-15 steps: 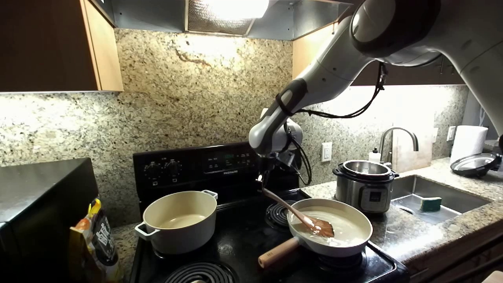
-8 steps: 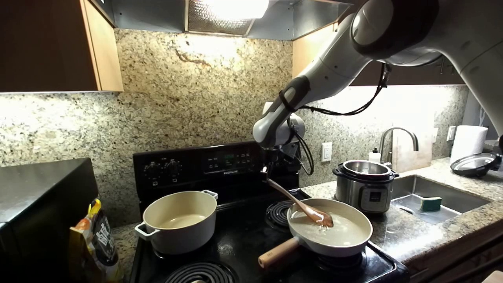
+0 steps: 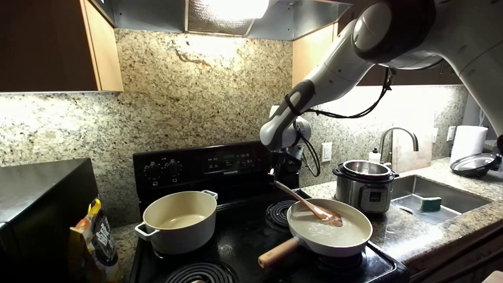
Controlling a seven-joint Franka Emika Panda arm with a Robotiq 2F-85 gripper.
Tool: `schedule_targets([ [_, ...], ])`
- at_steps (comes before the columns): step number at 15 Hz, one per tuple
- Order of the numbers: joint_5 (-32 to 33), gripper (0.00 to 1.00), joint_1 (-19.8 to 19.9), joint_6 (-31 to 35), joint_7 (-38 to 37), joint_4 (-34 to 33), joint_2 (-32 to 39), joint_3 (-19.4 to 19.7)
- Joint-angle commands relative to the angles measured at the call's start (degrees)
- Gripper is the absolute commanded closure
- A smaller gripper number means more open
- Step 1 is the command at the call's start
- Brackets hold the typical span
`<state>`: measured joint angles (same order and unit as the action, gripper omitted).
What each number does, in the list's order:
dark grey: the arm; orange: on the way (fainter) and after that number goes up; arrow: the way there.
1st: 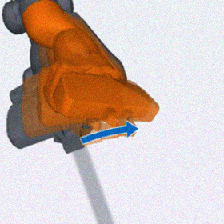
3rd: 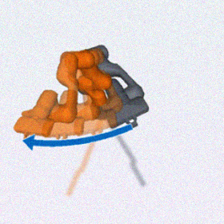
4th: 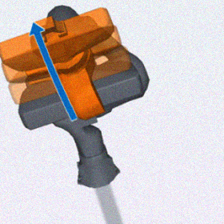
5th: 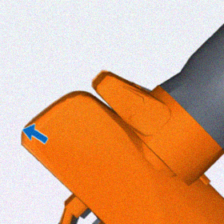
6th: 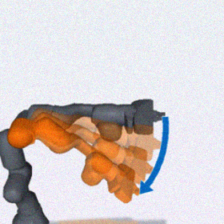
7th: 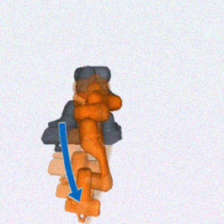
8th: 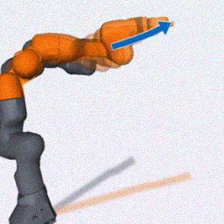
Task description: Pick up the cooking stick and stir in the pan
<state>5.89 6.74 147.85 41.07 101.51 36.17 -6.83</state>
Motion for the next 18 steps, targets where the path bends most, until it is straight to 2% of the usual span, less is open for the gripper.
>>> schedule_targets([
  [1,-2.49,0.90,2.58,0.90,2.40,2.77,0.24,-2.65],
  [5,-3.92,0.90,2.95,0.45,1.83,3.58,1.86,-4.44],
  [11,-2.35,0.90,1.48,-0.02,3.74,1.99,2.81,-6.48],
  [18,-2.89,0.90,1.47,1.70,8.62,0.21,2.62,-8.30],
])
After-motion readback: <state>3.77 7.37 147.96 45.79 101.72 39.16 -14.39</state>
